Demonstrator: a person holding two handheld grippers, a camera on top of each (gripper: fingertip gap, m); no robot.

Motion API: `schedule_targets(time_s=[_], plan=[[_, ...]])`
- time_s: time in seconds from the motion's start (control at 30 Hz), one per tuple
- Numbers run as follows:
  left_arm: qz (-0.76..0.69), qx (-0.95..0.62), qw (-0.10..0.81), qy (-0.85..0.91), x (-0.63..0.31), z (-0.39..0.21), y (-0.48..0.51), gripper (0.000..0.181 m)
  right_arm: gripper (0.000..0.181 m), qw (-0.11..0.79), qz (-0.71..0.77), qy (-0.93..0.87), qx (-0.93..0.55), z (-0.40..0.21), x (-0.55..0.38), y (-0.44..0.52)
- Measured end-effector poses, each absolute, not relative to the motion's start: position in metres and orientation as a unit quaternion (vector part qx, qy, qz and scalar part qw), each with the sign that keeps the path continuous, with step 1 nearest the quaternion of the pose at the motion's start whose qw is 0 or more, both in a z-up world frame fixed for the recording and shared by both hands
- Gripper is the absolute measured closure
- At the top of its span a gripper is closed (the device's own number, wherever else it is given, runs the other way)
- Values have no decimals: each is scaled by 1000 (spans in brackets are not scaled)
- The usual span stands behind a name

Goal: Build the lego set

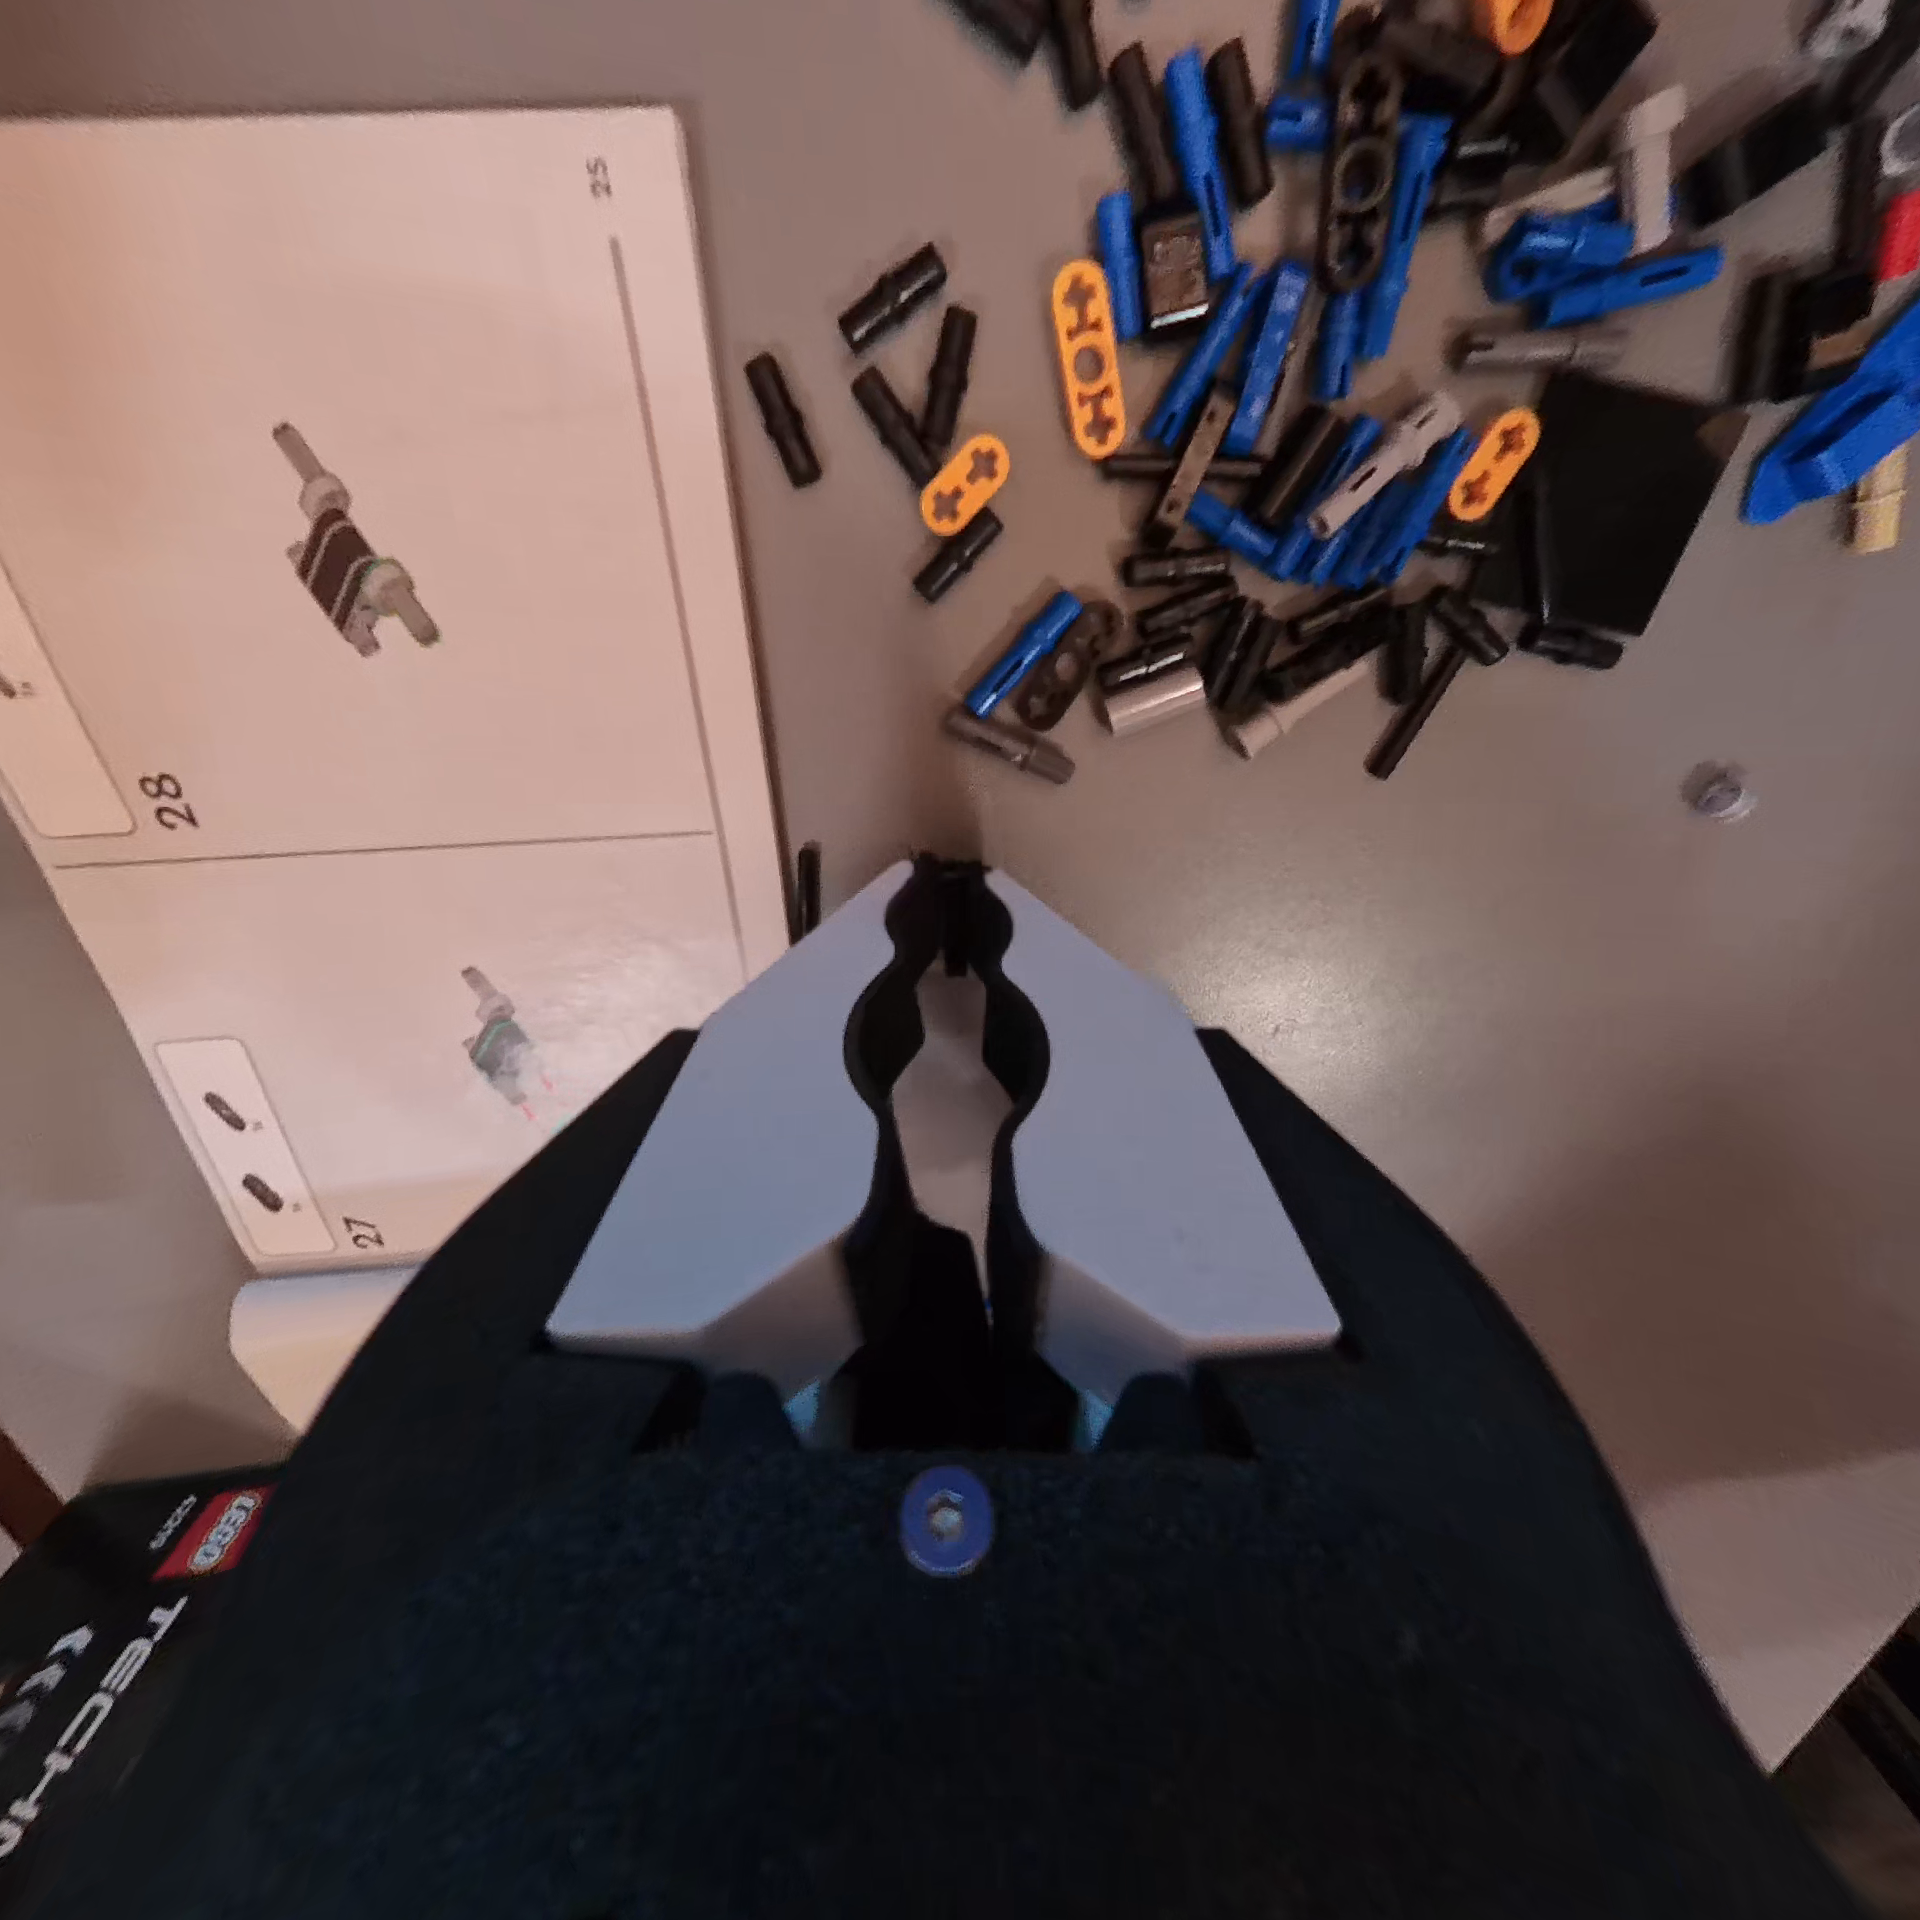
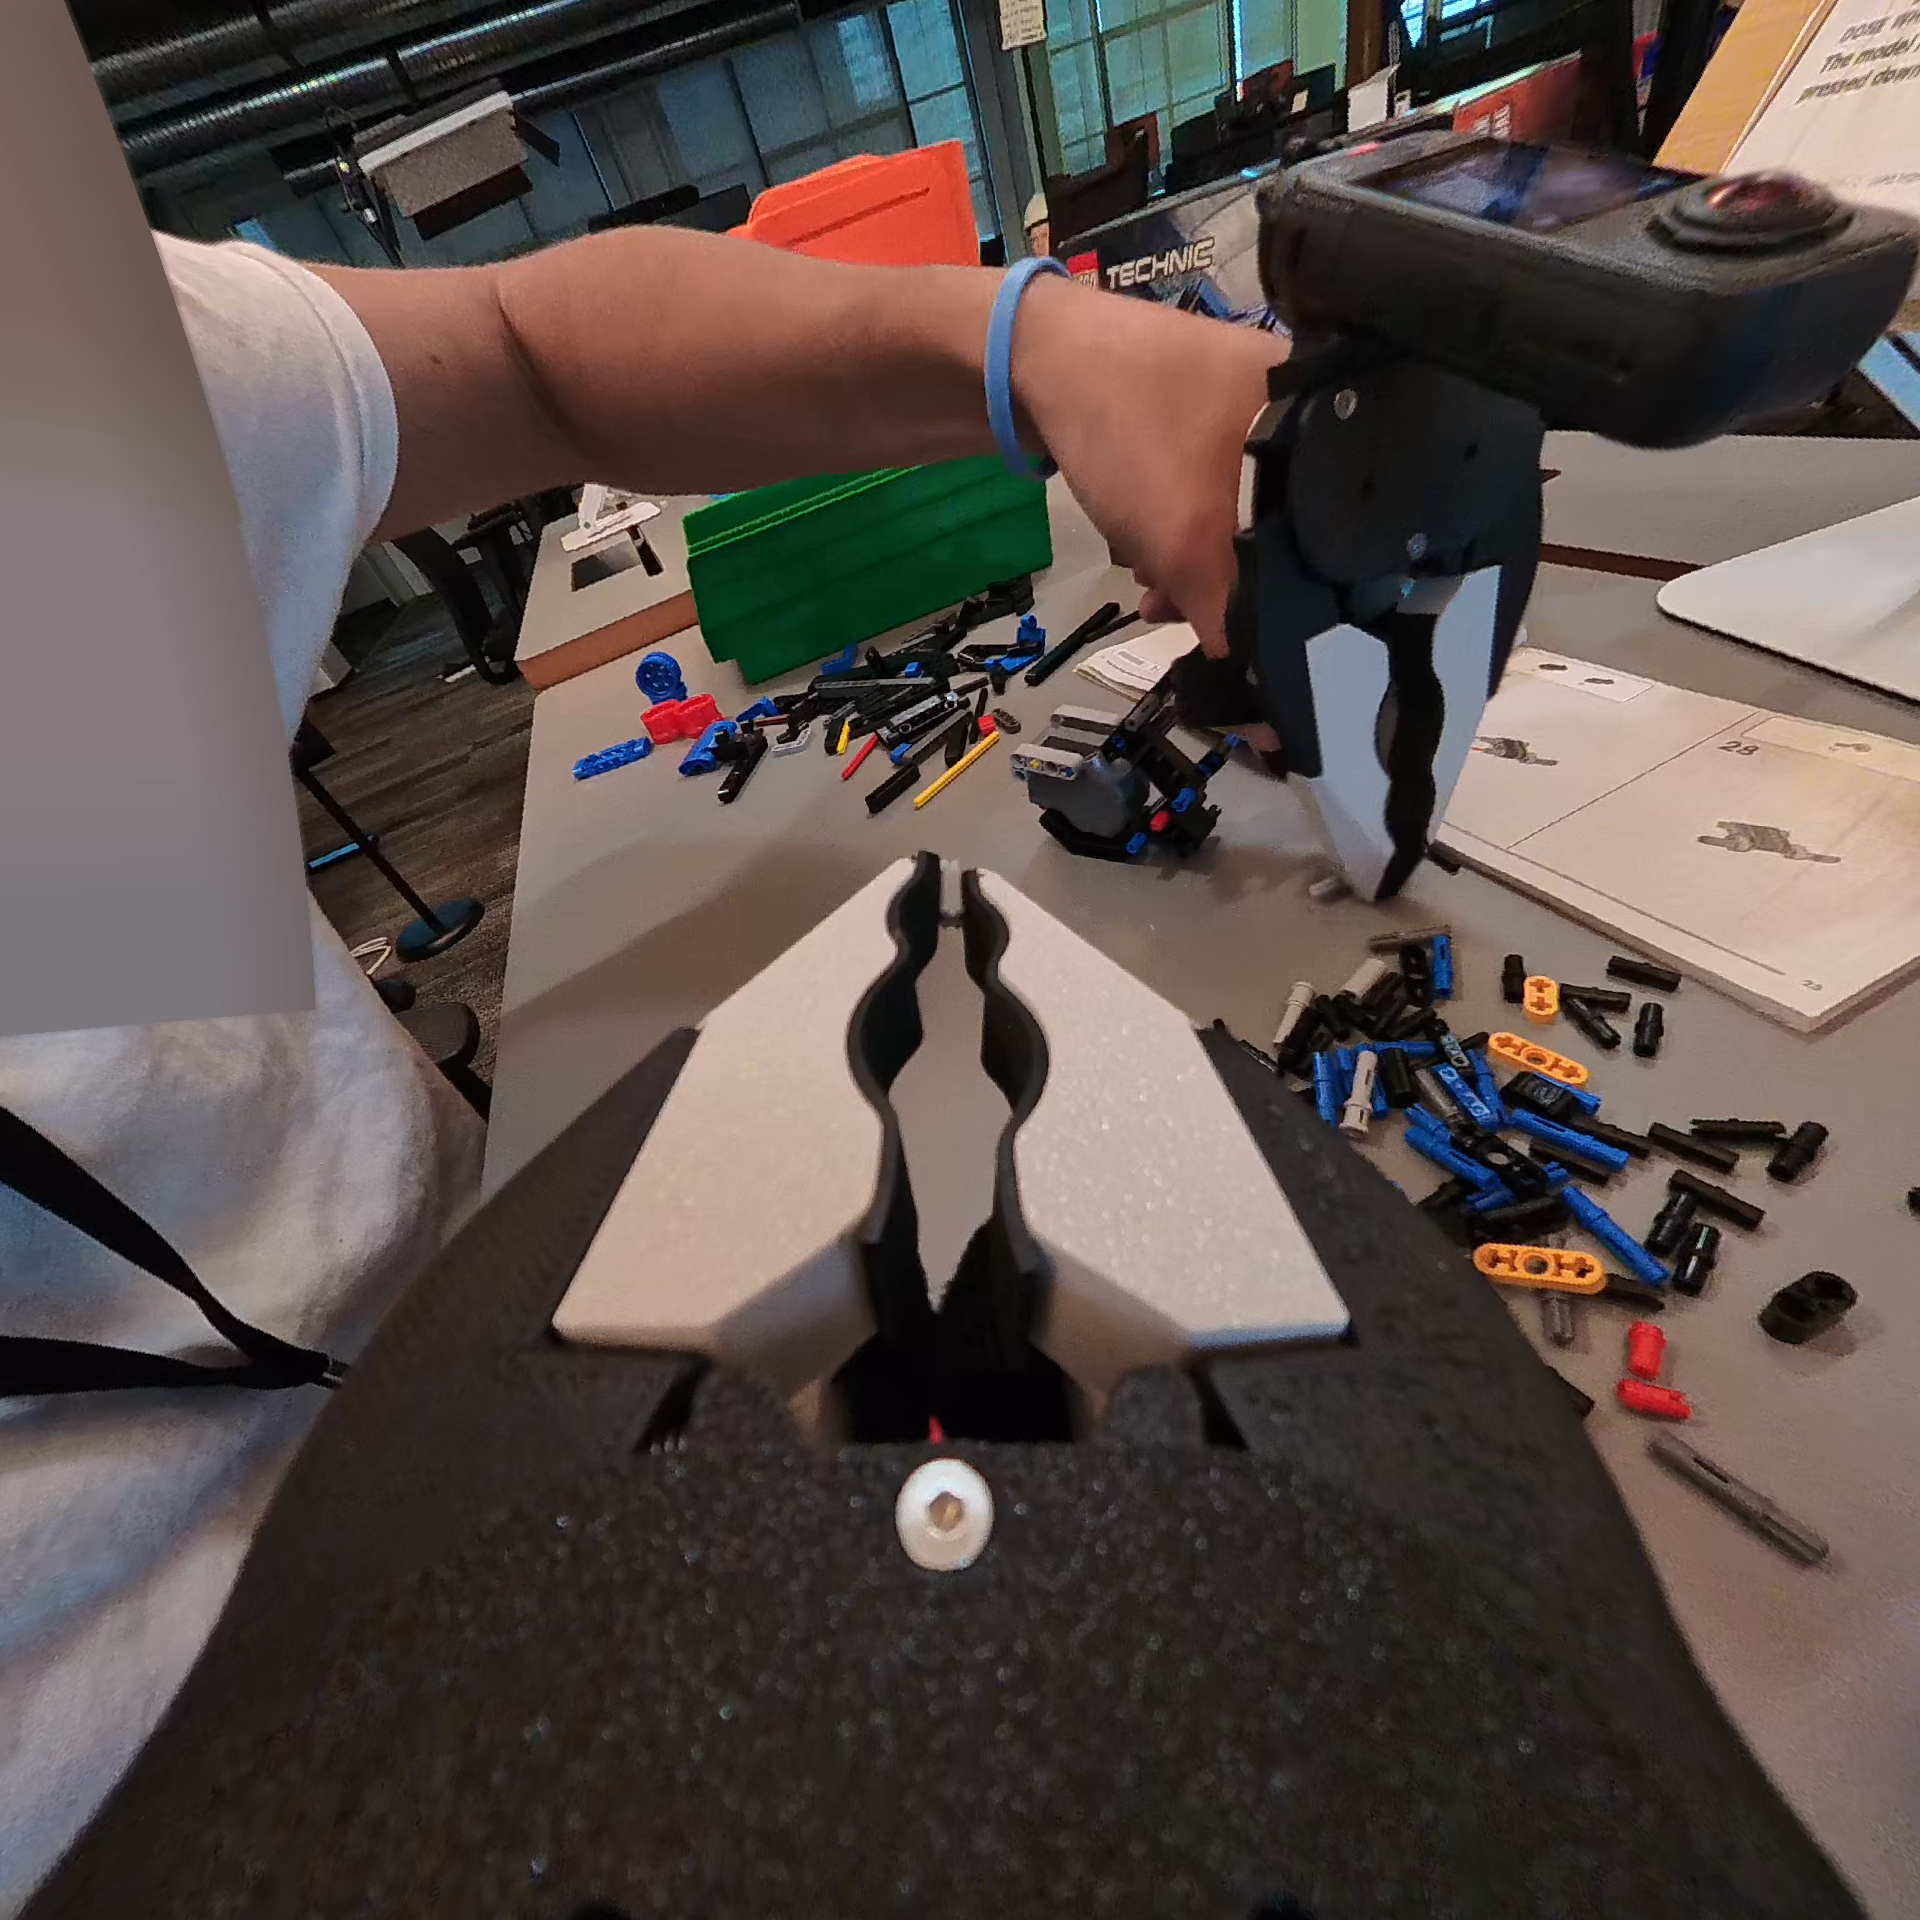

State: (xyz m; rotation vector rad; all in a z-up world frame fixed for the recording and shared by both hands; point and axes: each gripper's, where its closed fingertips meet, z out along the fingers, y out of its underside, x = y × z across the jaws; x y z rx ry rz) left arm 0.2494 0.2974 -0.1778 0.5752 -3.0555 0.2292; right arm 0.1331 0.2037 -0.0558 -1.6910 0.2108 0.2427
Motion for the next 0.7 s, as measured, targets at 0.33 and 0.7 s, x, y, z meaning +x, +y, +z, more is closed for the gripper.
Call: schedule_targets(time_s=[0.33, 0.7], plan=[[260, 250, 48, -931, 242, -125, 258, 180, 178, 654, 90, 101, -744, -56, 139, 202], [538, 349, -90, -762, 77, -101, 270, 180, 178, 640, 74, 96, -759, -64, 141, 207]])
